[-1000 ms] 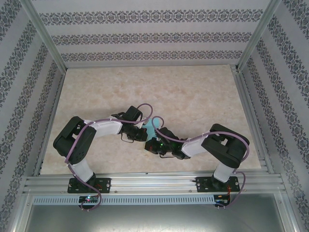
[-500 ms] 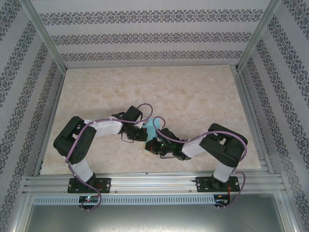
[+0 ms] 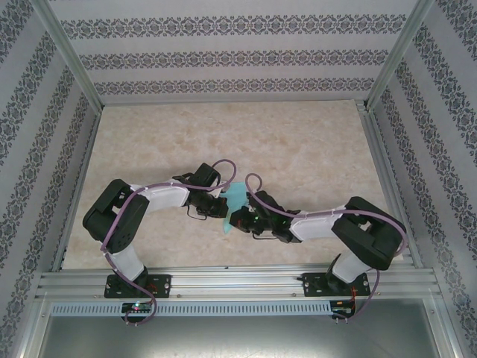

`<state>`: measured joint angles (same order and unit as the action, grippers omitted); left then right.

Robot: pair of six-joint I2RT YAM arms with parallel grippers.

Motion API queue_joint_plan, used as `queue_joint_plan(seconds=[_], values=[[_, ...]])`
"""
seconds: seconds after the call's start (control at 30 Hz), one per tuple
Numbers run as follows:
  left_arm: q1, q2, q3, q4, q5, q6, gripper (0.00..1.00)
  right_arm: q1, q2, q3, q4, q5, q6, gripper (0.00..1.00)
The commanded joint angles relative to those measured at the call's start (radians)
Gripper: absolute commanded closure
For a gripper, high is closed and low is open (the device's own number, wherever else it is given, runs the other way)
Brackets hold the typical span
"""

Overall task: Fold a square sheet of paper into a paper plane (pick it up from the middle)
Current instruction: Third fold the triangle at the center of the table.

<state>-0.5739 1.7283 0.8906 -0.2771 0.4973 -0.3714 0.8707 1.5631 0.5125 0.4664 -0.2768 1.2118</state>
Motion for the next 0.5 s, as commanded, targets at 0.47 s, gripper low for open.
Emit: queue_joint_plan(seconds=[0.47], values=[[0.008, 0.037, 0.0, -0.048, -0.04, 0.026, 0.92, -0.056, 0.157, 0.05, 0.025, -0.036, -0.029, 0.97]])
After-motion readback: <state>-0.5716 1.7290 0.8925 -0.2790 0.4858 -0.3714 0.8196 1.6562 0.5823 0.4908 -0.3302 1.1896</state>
